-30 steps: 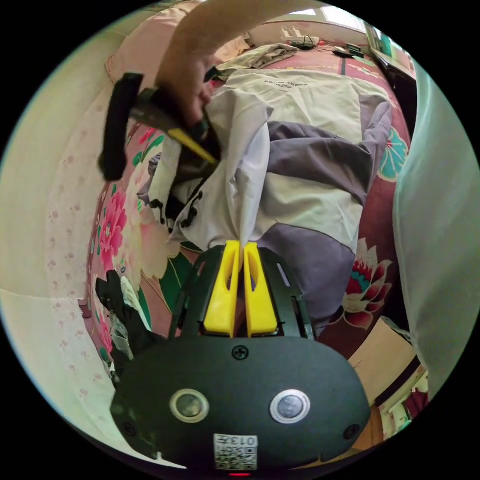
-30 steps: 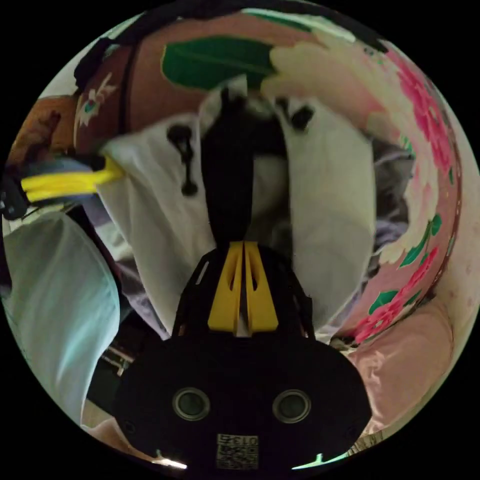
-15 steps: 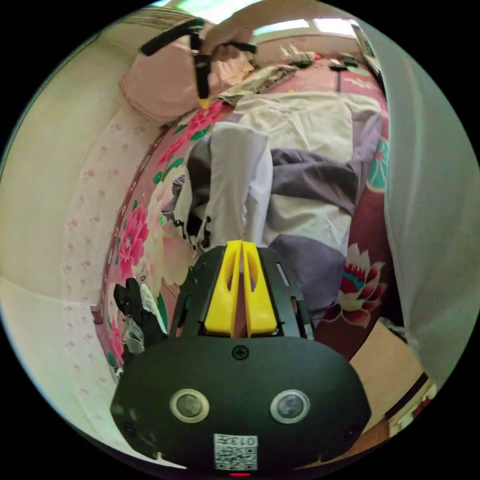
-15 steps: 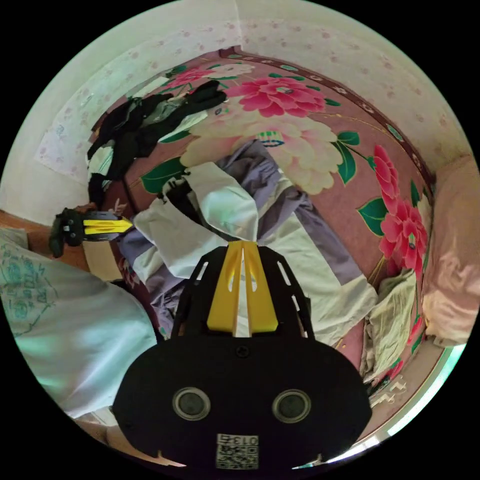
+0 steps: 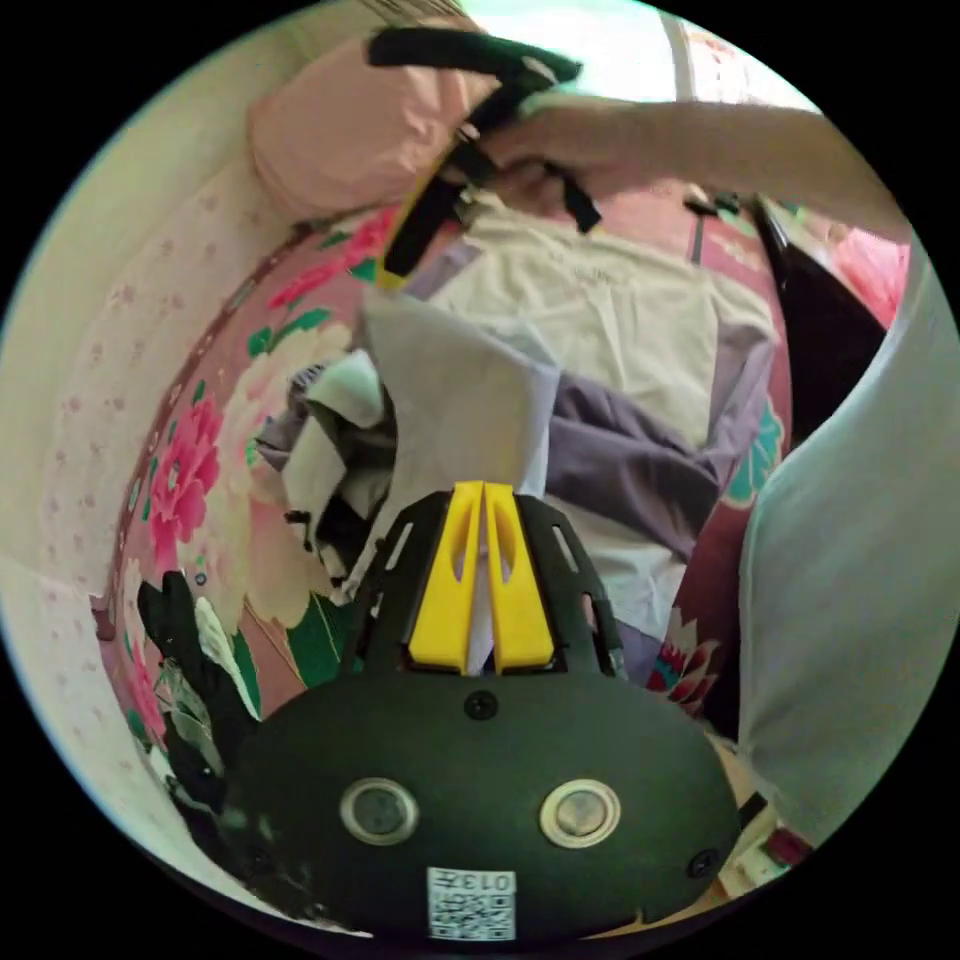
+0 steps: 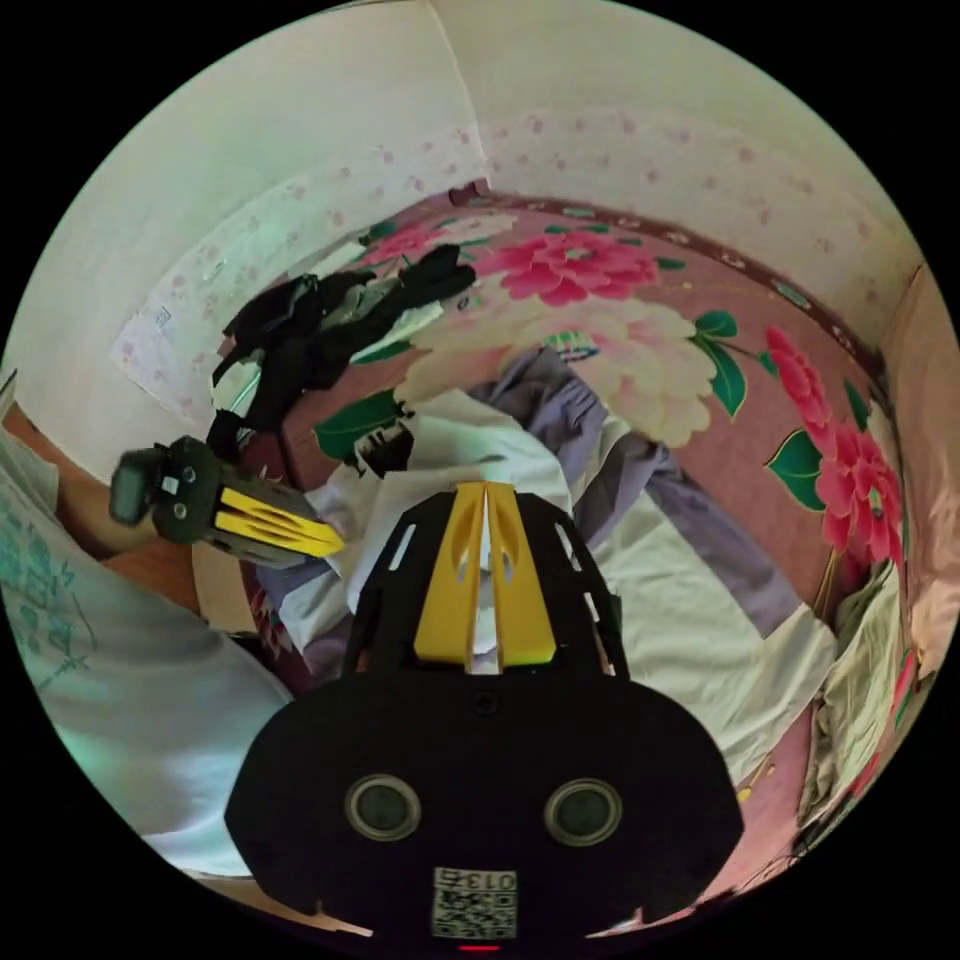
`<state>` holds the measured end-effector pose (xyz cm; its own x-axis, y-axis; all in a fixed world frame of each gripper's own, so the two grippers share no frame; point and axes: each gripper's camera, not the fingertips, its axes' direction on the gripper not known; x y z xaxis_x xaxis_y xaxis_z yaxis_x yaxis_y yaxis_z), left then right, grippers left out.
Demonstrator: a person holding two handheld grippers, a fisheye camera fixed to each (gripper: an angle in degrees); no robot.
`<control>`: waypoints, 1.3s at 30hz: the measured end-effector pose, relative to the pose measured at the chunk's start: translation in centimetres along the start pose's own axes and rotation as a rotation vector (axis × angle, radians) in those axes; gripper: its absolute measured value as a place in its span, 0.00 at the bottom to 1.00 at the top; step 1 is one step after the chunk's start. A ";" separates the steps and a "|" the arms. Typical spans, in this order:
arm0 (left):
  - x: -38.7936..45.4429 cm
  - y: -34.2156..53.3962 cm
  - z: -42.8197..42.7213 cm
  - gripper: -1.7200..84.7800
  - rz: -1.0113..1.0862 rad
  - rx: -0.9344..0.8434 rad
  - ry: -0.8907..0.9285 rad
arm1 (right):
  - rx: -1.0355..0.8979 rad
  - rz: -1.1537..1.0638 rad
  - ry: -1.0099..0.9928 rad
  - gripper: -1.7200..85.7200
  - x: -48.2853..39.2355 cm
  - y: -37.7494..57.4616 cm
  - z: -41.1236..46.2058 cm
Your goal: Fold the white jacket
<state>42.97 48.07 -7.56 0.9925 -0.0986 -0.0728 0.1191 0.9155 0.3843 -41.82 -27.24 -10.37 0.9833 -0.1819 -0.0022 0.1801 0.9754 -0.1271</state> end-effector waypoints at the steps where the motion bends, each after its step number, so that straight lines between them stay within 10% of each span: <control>1: -0.8 0.4 -0.4 0.04 -0.034 0.038 -0.017 | 0.014 0.002 -0.006 0.07 0.5 0.6 -0.3; 11: -10.6 -2.5 6.7 0.27 -0.057 0.007 0.310 | -0.087 0.026 -0.184 0.13 7.3 7.9 1.7; 20: -16.1 -2.6 8.6 0.02 -0.138 -0.004 0.411 | -0.495 -0.143 -0.048 0.04 6.9 11.1 13.2; 39: -21.1 -2.8 10.7 0.03 -0.165 0.039 0.352 | -0.065 0.020 -0.307 0.09 15.0 15.8 11.4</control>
<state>22.04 43.39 2.77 0.8903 -0.0971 -0.4449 0.2839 0.8823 0.3754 -23.94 -13.15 -1.09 0.9501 -0.1067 0.2932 0.1681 0.9667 -0.1931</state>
